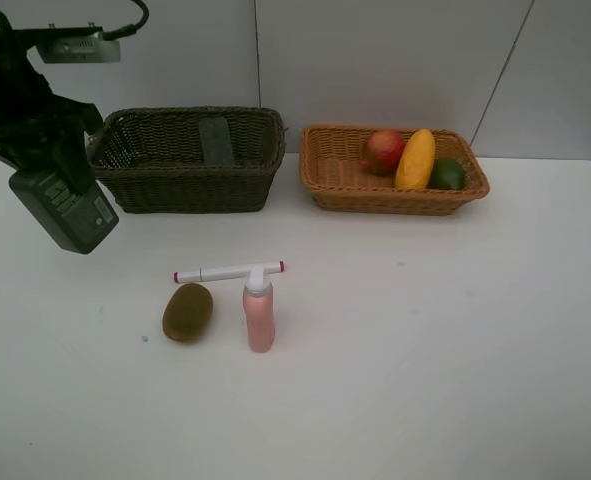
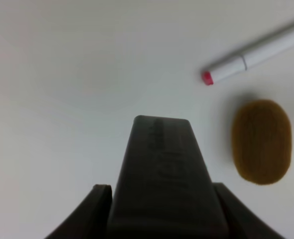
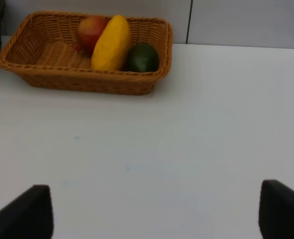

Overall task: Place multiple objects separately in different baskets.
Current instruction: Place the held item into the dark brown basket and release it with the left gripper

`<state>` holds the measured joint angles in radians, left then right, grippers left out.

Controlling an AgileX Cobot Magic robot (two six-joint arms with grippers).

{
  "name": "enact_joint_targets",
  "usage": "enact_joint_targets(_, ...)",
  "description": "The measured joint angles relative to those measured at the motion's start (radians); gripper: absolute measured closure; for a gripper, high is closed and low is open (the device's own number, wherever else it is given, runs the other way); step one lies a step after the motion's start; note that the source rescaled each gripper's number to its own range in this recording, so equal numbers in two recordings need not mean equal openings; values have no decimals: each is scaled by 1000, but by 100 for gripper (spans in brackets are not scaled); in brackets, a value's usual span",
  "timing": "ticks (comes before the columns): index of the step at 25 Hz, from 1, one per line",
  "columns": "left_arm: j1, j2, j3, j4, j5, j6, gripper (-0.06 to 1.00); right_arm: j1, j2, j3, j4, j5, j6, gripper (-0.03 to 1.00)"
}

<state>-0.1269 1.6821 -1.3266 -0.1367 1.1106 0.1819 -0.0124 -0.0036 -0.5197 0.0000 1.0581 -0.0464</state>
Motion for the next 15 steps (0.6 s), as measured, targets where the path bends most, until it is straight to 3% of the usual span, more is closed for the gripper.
enact_joint_targets(7, 0, 0, -162, 0, 3, 0, 53, 0, 0, 0, 0, 0, 0, -3)
enact_joint_targets(15, 0, 6, -173, 4, -264, 0, 53, 0, 0, 0, 0, 0, 0, -3)
